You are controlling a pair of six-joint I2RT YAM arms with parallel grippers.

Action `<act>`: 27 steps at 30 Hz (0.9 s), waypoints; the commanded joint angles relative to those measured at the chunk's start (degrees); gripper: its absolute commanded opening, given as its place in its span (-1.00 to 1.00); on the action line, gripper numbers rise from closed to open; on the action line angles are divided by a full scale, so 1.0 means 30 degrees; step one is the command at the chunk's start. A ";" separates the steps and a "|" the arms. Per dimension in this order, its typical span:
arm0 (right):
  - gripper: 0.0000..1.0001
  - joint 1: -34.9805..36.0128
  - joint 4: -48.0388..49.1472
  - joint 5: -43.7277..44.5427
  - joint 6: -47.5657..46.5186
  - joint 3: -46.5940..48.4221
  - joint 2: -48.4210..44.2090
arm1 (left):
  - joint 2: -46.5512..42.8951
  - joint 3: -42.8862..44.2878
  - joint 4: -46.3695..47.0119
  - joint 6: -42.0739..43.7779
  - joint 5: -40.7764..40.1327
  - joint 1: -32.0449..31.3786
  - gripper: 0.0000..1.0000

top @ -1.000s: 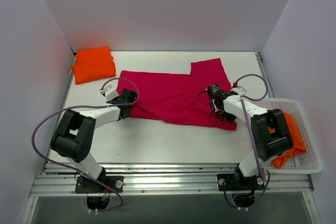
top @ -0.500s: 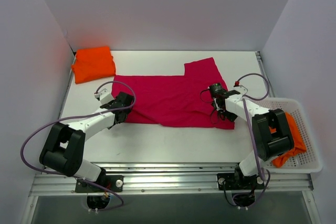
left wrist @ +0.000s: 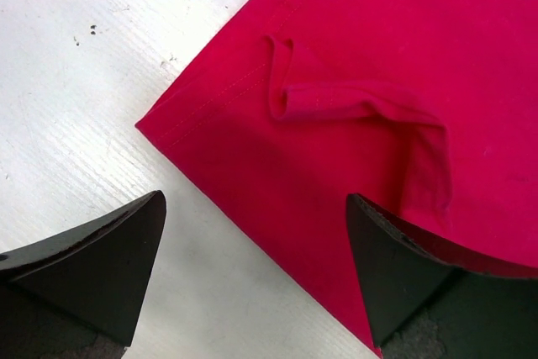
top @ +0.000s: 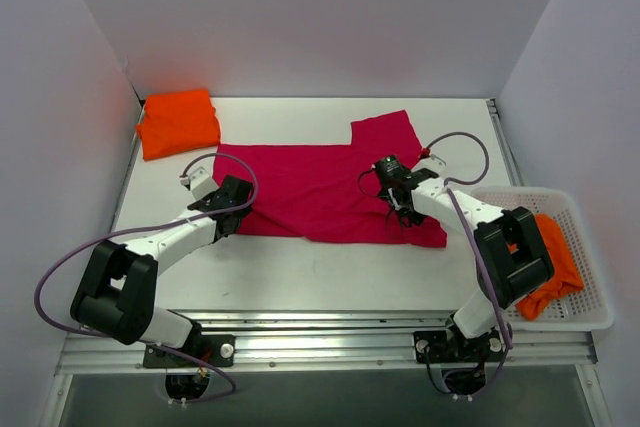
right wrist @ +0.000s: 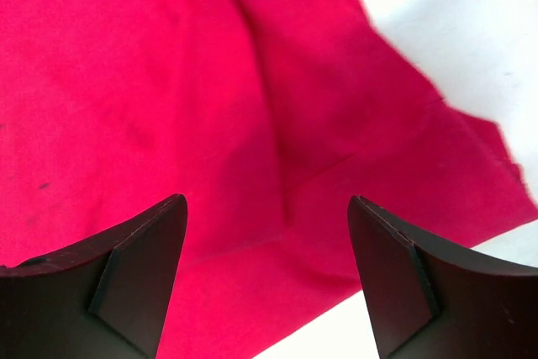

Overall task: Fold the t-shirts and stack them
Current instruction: Fold the tshirt

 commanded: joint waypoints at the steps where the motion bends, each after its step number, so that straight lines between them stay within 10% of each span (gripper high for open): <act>1: 0.46 0.0429 -0.1117 0.0347 0.0769 0.0851 0.0445 | -0.0209 -0.0189 0.0903 0.0370 0.0025 0.0011 0.94; 27: -0.23 0.0635 0.0584 0.0259 0.0887 0.0528 0.3025 | -0.0620 -0.0746 0.1429 0.0634 0.0172 0.0041 0.94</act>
